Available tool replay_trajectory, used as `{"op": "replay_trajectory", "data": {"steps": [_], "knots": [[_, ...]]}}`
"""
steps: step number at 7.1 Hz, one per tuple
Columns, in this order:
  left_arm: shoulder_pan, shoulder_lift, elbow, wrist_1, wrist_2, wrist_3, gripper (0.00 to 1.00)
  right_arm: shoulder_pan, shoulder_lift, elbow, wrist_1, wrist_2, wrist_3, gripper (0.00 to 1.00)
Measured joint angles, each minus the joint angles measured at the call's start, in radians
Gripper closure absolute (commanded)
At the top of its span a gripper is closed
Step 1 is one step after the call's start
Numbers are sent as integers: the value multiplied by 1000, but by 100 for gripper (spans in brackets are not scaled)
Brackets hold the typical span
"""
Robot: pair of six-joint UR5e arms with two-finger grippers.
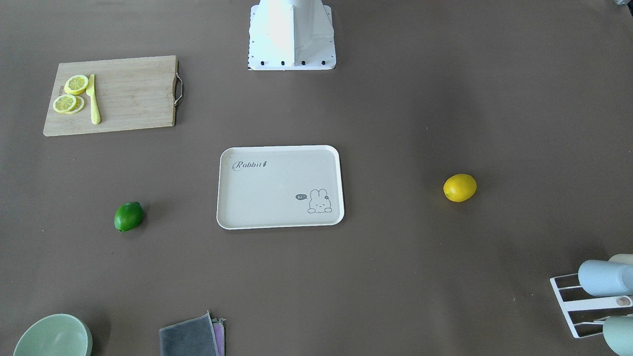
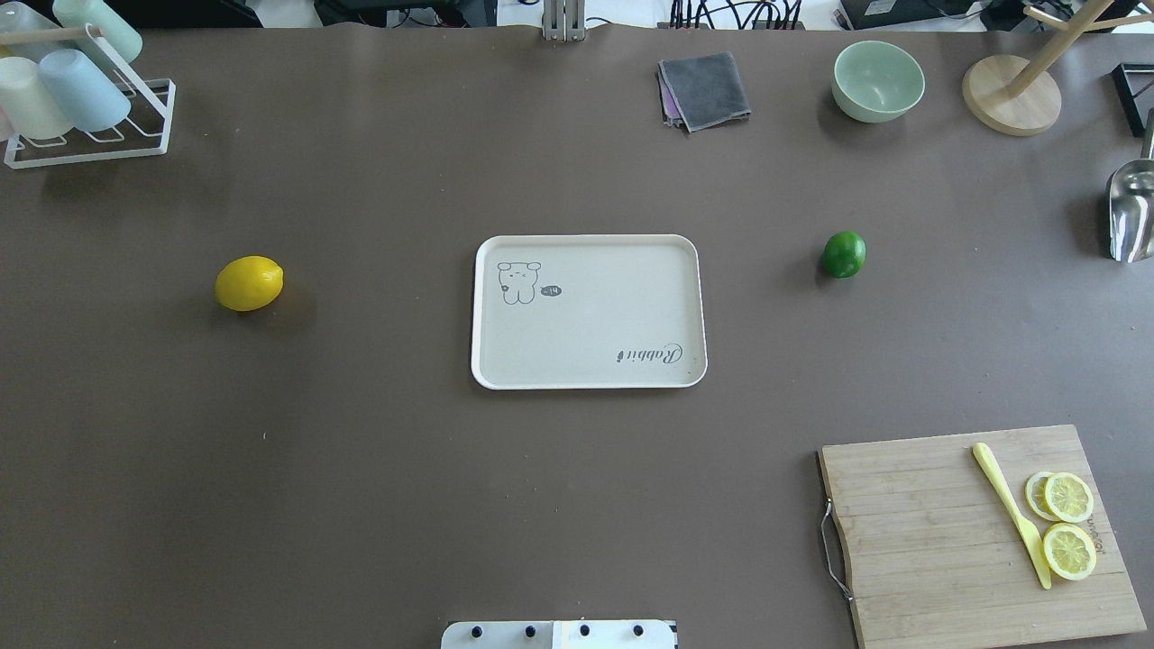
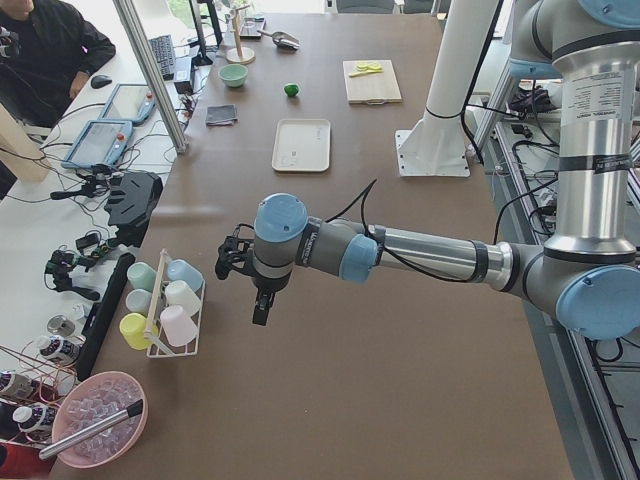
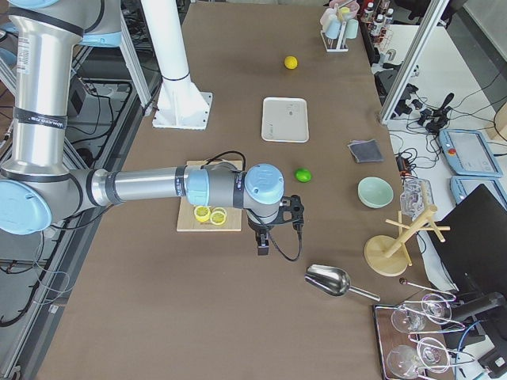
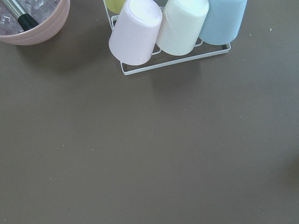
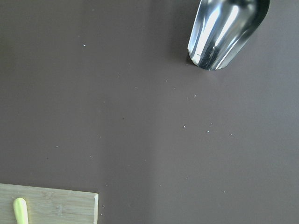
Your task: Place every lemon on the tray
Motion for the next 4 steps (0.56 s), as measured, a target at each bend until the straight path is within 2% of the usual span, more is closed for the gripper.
{"op": "replay_trajectory", "data": {"steps": [4], "knots": [[-1,-9,4,-19,-2,1,2,-1,17,-8,6,-18,73,0]]}}
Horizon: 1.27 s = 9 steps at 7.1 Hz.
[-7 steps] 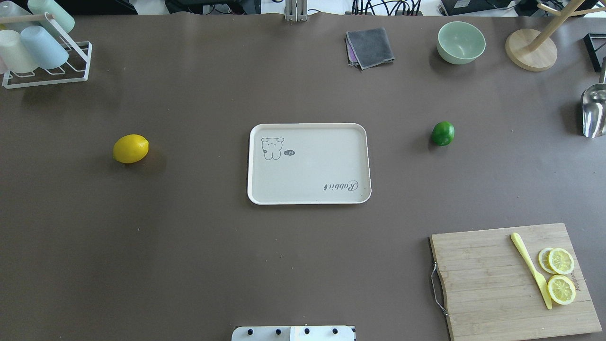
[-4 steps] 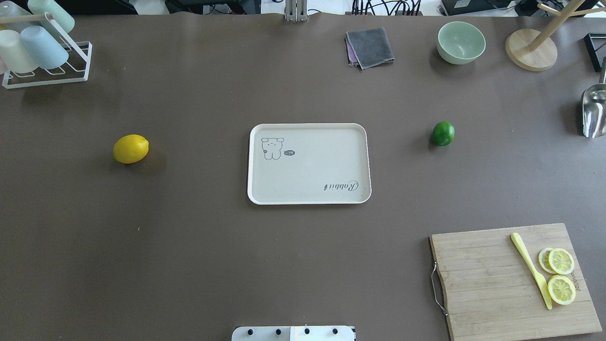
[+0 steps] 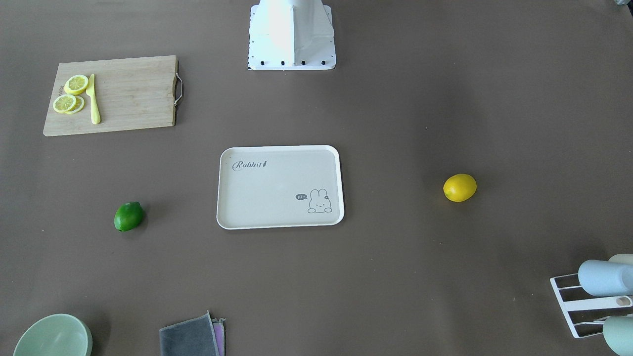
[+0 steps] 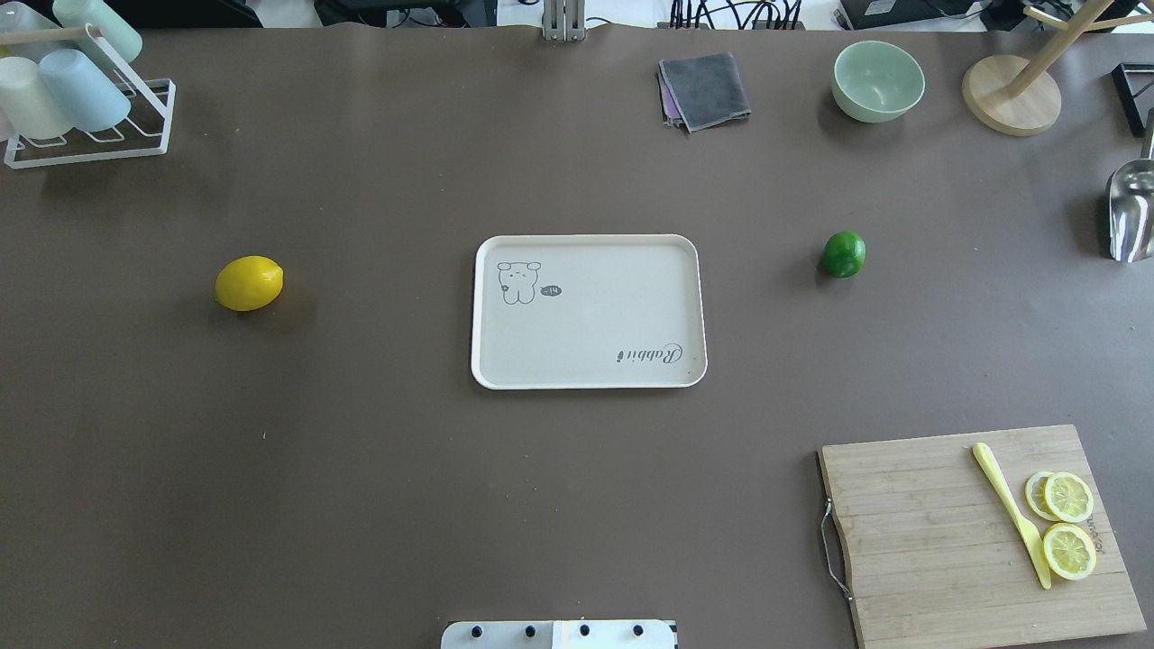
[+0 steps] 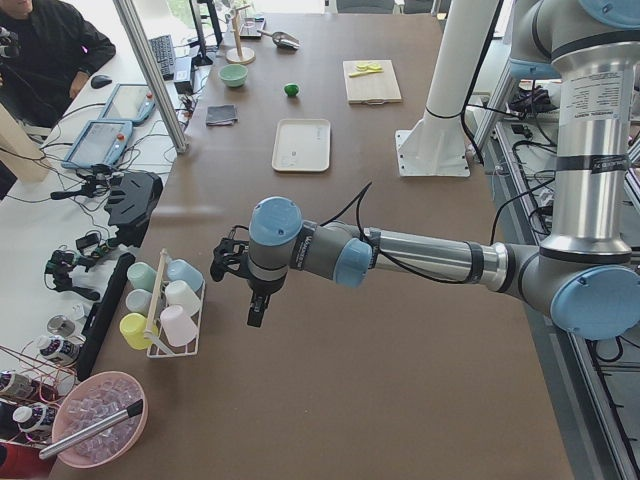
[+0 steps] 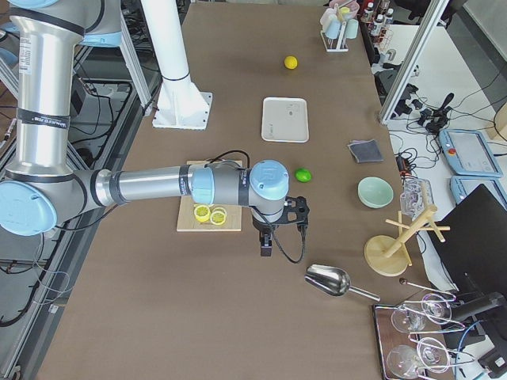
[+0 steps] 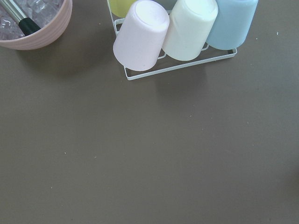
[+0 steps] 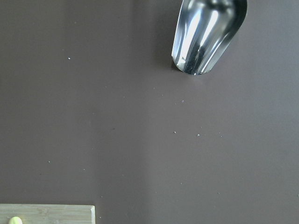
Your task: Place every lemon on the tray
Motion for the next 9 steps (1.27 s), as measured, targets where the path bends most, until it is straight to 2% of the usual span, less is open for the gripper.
{"op": "replay_trajectory", "data": {"steps": [3,4,6,7,9], "knots": [[1,-9,-15,-4,0,-14,2,-11,45,-29,25,29,25,0],[2,-17,-20,-10,1,-52,2,-27,78,-33,39,34,90,0],[19,-35,-18,-59,1,-166,2,-99,151,-35,104,29,316,0],[30,-38,-16,-95,1,-205,2,-163,182,-36,172,9,468,0],[42,-40,-15,-123,1,-239,2,-344,216,-45,347,-109,779,0]]}}
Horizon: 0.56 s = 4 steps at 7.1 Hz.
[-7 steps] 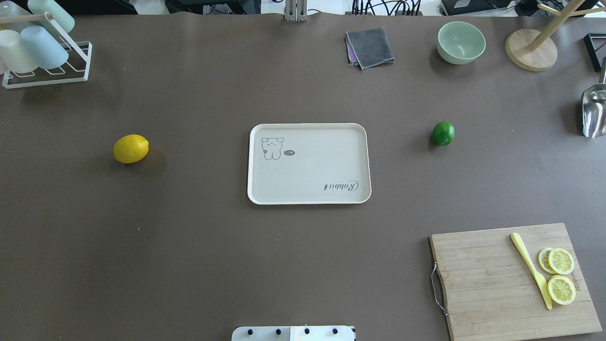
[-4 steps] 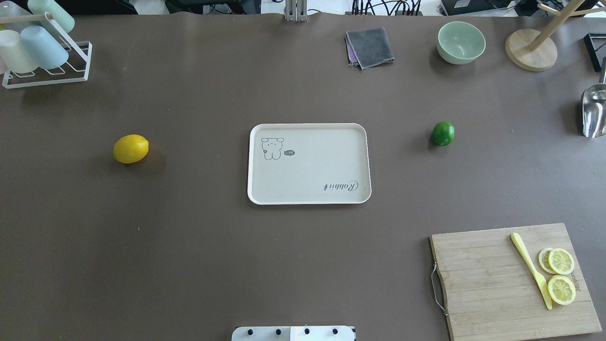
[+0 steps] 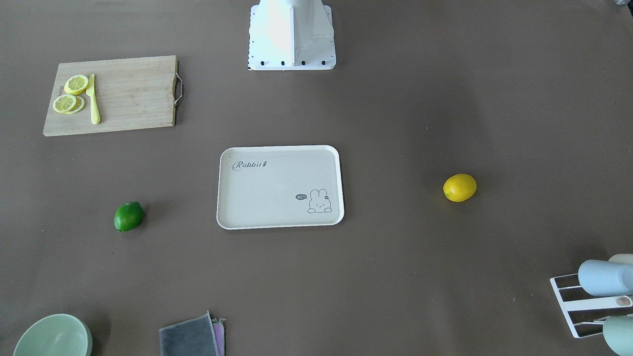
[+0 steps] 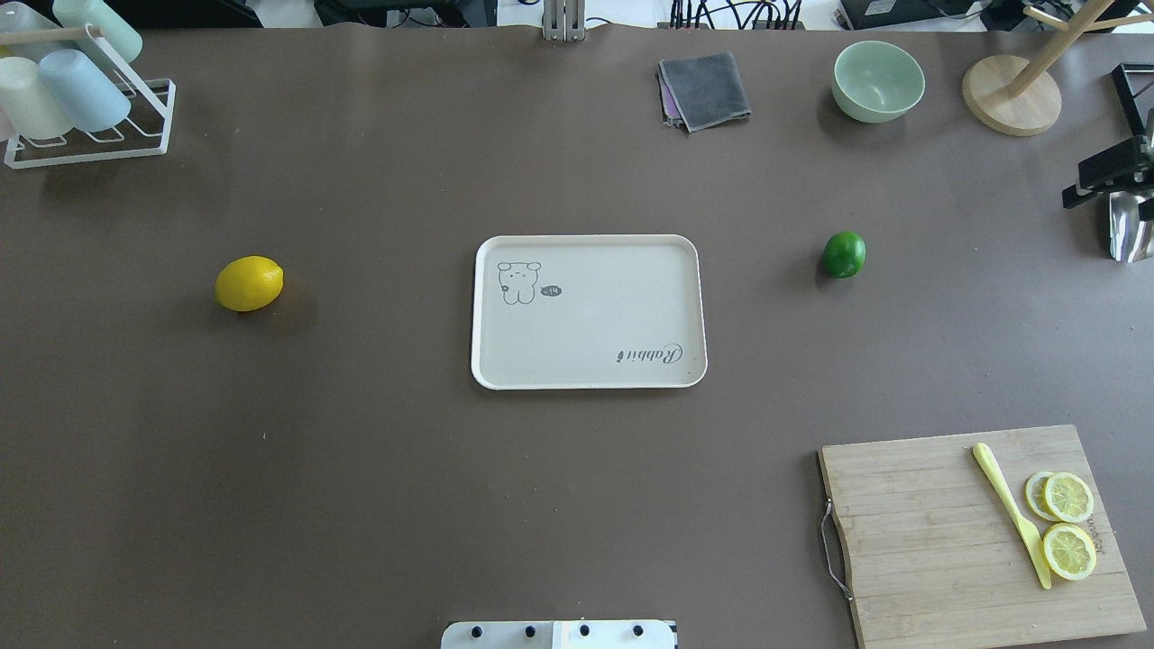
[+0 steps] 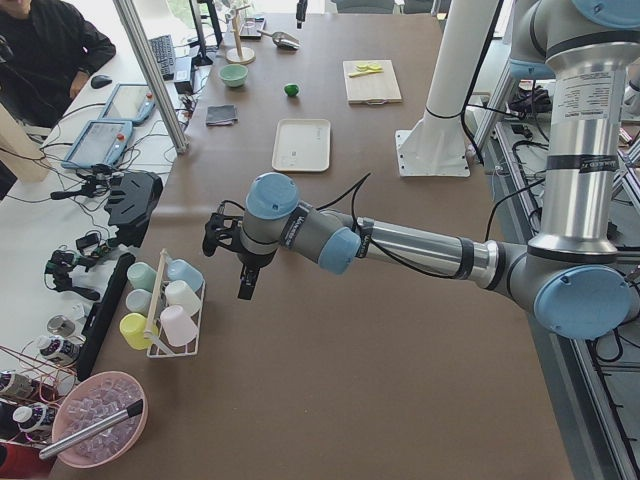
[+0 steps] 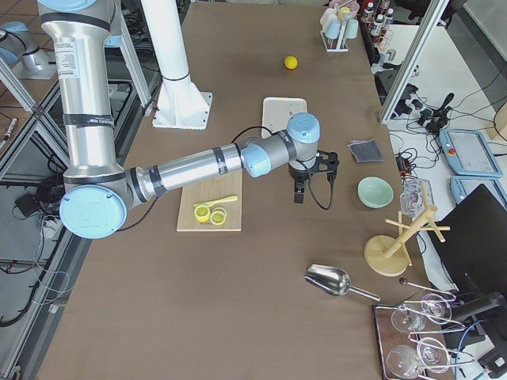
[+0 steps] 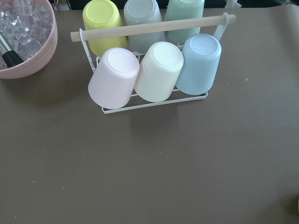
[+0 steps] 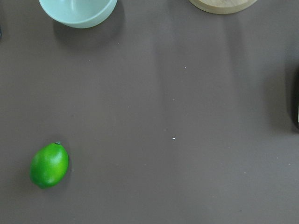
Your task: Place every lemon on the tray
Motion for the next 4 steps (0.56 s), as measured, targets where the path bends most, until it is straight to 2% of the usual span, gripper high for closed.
{"op": "replay_trajectory", "data": {"steps": [2,4], "knots": [[4,0,0,-4,0,-6,2,-202,66,-45,118,-166,267,0],[5,-2,1,-4,0,-6,2,-290,154,-117,146,-218,418,0]]}}
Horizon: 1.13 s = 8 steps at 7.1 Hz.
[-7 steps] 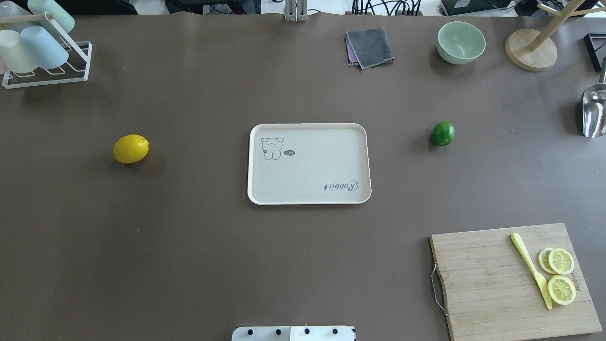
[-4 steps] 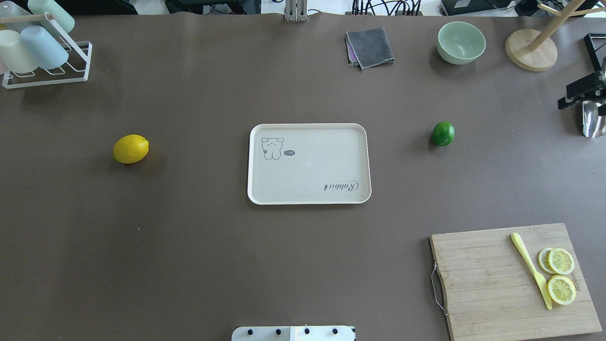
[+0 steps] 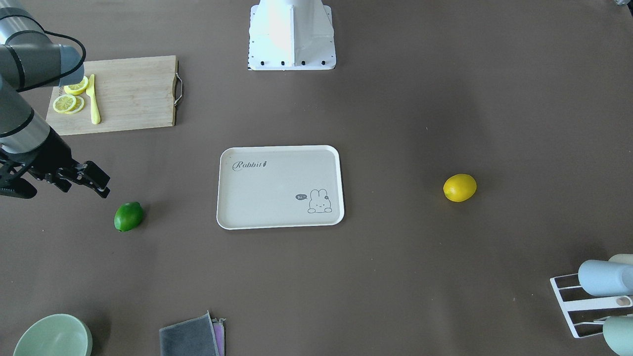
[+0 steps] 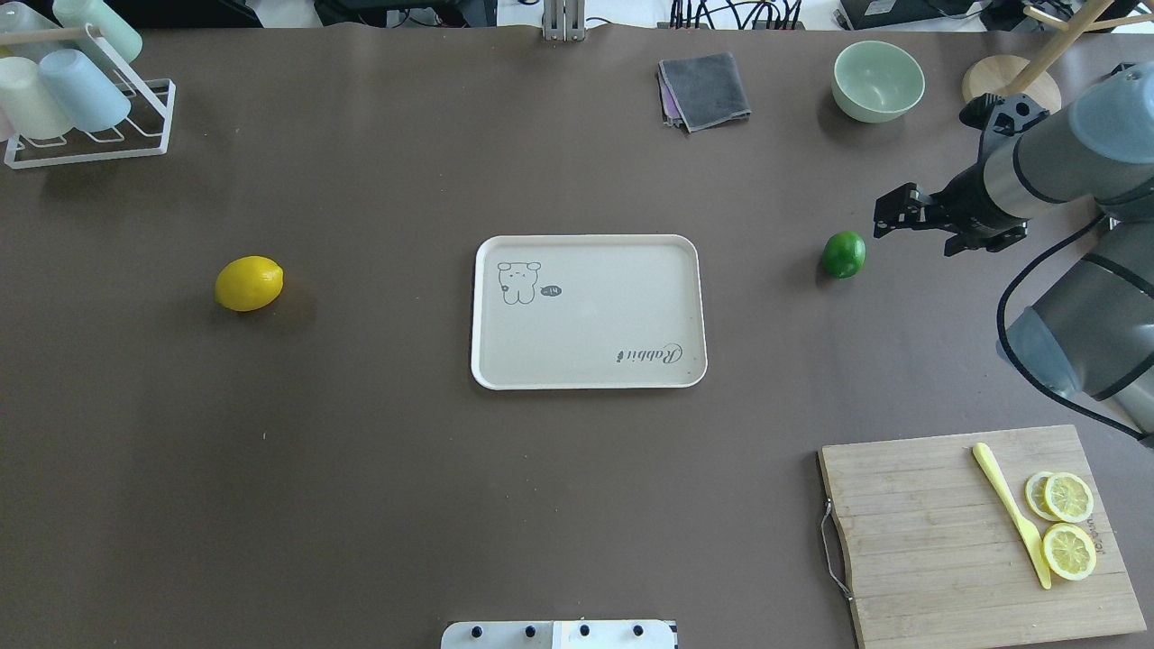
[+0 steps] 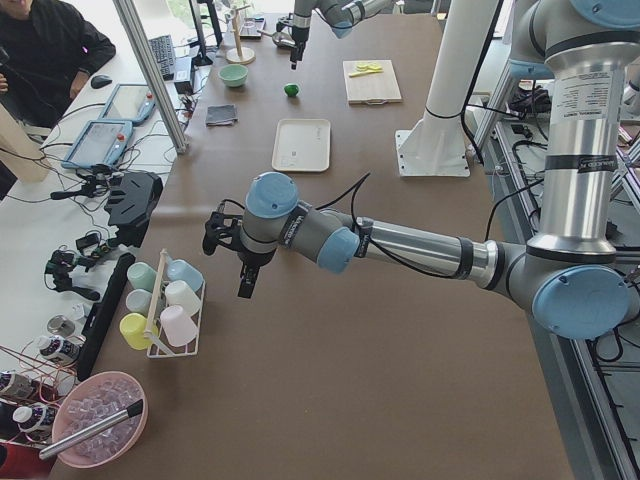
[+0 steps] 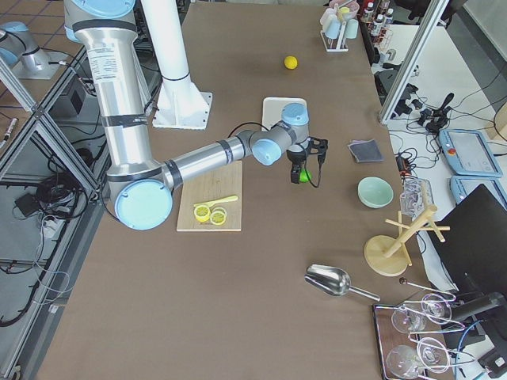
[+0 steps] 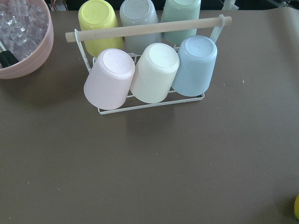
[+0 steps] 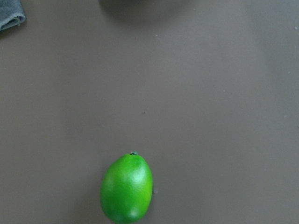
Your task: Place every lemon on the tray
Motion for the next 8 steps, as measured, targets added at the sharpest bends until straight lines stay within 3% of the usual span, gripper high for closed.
{"op": "replay_trajectory", "data": {"steps": [3,5,8], "knots": [[74,-17,14,-57,2,-119,2,-40,78,-101,6,-47,49,0],[177,-42,42,-174,8,-284,2,-49,91,-129,9,-55,53,0],[240,-96,62,-202,31,-364,2,-85,93,-158,11,-69,60,0]]}}
